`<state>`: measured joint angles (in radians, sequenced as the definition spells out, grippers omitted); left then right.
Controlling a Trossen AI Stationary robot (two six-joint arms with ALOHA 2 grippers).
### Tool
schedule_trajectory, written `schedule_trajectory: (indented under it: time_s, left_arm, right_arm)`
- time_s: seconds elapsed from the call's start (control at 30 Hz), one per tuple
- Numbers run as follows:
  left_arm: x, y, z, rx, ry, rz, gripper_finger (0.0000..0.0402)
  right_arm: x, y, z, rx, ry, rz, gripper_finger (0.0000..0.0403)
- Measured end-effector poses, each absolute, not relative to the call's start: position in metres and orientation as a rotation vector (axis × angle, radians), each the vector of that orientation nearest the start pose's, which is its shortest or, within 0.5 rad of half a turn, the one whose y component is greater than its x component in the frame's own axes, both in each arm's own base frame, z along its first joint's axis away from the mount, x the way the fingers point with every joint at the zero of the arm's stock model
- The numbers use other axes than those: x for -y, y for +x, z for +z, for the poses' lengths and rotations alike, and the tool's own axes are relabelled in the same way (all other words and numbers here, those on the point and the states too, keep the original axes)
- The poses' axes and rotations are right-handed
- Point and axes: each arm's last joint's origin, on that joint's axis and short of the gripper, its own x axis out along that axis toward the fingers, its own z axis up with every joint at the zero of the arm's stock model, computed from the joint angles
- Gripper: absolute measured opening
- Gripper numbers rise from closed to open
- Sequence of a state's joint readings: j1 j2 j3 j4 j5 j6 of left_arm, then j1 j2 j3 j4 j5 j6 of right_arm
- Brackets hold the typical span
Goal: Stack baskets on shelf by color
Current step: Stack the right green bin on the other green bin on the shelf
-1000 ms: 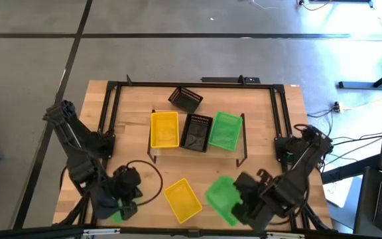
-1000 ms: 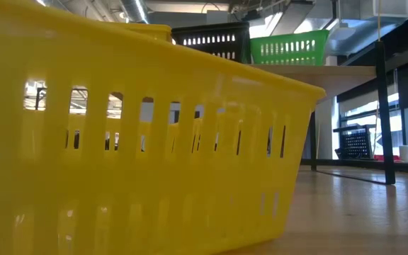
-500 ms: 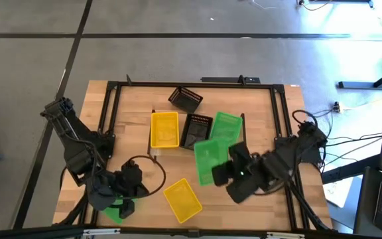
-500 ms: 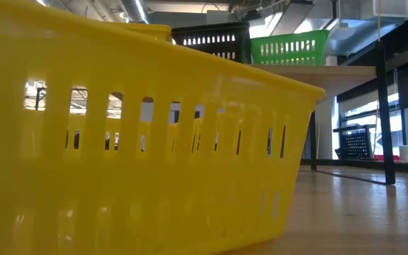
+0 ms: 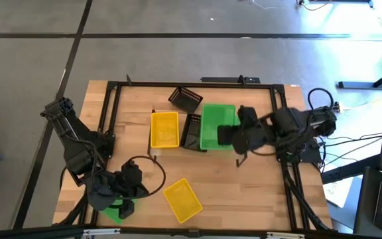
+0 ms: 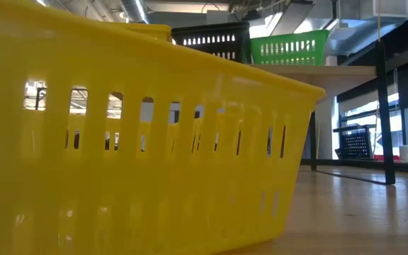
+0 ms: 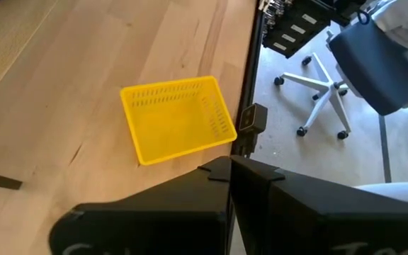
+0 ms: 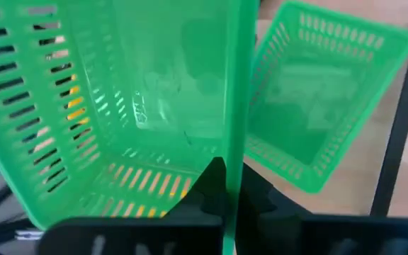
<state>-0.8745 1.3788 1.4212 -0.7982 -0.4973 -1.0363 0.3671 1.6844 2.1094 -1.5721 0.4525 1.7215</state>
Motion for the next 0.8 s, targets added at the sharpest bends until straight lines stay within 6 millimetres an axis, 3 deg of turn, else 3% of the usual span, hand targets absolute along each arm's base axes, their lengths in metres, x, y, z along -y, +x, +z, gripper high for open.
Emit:
schedule_trajectory:
  time_s: [0.17, 0.37, 0.6, 0.7, 0.8]
  left_arm:
    - [0.206, 0.19, 0.369, -0.69, -0.511, -0.022, 0.0]
    - [0.206, 0.19, 0.369, -0.682, -0.425, -0.047, 0.0]
    - [0.205, 0.191, 0.369, -0.66, -0.381, -0.038, 0.0]
    - [0.205, 0.191, 0.369, -0.659, -0.381, -0.037, 0.0]
    - [0.205, 0.191, 0.369, -0.657, -0.38, -0.035, 0.0]
  right_arm:
    - [-0.071, 0.275, 0.437, -0.722, 1.242, -0.914, 0.0]
    - [-0.051, 0.274, 0.442, -0.705, 1.289, -0.936, 0.0]
    - [-0.038, 0.254, 0.453, -0.673, 1.314, -0.916, 0.0]
    - [-0.035, 0.241, 0.443, -0.67, 1.377, -0.986, 0.0]
    - [-0.036, 0.232, 0.42, -0.746, 1.456, -1.084, 0.0]
